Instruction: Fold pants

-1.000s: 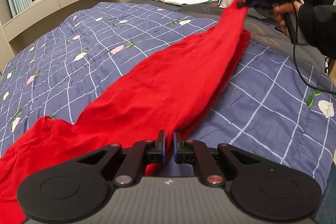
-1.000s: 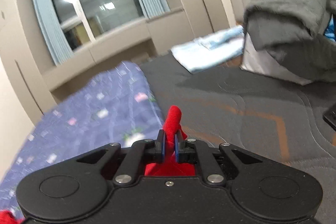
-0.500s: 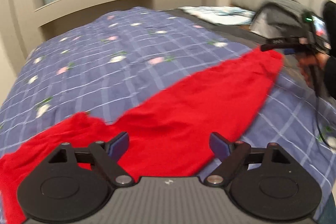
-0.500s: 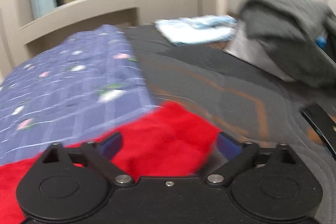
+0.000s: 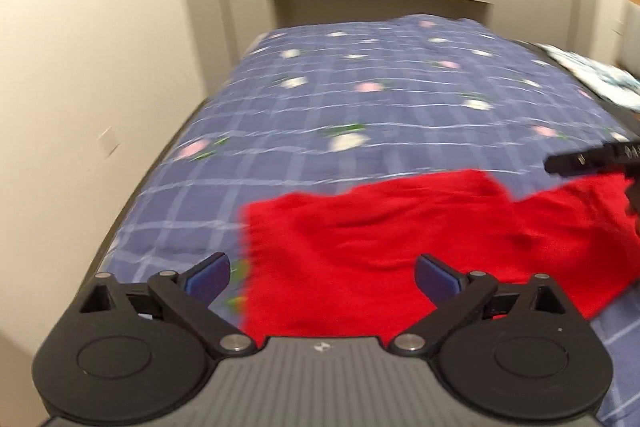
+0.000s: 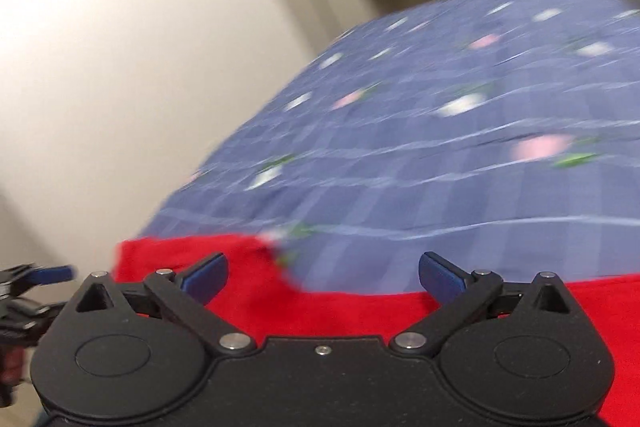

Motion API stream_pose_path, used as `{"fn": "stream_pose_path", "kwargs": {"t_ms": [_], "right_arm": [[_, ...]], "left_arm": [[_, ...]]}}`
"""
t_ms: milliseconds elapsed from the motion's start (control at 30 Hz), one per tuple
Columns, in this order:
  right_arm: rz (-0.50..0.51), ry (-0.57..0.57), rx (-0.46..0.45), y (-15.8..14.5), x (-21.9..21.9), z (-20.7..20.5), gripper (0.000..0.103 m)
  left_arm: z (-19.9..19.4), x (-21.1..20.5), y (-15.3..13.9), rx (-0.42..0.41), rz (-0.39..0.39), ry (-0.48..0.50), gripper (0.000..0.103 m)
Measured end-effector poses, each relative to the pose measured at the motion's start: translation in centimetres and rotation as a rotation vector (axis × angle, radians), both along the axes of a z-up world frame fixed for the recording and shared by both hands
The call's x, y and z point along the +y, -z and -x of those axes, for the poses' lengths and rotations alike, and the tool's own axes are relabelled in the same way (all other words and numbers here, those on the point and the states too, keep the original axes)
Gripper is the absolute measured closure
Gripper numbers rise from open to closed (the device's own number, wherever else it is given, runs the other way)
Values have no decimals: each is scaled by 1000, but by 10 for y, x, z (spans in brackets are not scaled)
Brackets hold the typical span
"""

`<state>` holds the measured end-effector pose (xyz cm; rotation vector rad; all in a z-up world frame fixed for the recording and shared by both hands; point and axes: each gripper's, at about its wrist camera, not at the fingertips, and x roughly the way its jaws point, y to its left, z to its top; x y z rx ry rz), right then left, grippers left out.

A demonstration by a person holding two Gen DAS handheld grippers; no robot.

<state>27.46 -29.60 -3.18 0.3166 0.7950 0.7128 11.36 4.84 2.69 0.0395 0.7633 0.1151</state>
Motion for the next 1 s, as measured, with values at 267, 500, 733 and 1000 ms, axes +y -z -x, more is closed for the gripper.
{"fn": "stream_pose_path", "kwargs": {"t_ms": [267,500,733,1000], "right_arm": [[56,-133,56,2,78,-10,21],[98,-109,89,2,74,-8,26],[113,-109,98,4,77,-7,38],[57,-69,77,2,79,-14,65]], "left_arm": [[7,80,35,1,212,-57,4],[-21,87,58,47,314,74,24],[-31,84,70,180,324,20,69],[-10,72,24,70,284,-4,93]]}}
